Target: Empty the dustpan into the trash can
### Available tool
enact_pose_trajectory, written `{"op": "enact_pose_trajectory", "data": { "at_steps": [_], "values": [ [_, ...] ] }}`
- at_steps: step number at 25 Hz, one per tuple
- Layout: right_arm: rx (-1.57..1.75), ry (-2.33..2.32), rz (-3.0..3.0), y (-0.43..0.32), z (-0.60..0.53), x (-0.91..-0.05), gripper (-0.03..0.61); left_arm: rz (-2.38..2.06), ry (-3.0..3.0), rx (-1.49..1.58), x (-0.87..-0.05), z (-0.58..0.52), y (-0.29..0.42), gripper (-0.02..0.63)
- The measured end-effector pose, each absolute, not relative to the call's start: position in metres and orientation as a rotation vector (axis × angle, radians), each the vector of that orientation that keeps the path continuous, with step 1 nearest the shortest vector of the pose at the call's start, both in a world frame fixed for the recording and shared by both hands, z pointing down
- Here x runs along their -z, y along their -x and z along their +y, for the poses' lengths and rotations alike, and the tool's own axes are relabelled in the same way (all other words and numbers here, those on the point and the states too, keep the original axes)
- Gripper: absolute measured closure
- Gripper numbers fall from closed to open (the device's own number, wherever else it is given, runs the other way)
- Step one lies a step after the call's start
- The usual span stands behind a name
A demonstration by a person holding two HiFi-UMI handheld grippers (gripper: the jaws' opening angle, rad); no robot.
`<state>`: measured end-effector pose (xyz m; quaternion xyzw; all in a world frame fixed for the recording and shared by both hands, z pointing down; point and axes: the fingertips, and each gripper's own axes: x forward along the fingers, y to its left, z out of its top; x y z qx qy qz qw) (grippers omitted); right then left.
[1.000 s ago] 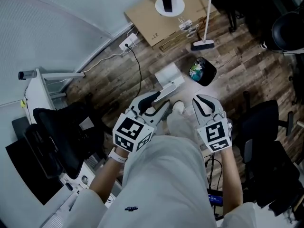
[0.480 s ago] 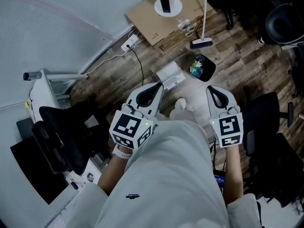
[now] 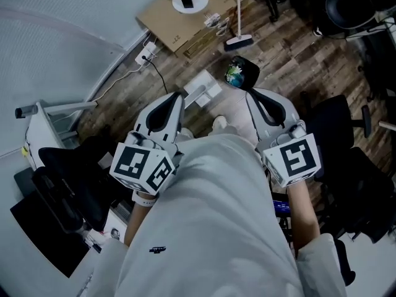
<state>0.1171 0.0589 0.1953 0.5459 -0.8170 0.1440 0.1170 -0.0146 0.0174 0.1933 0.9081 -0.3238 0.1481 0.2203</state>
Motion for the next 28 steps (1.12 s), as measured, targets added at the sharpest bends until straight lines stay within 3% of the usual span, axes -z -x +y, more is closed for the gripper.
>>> {"op": "enact_pose_trajectory", "data": {
  "at_steps": [28],
  "values": [
    [-0.443, -1.631, -2.434, -0.144, 0.075, -0.18, 0.568, -0.764, -2.557, -0.359, -0.192, 0.046, -0.025, 0.606]
  ]
}}
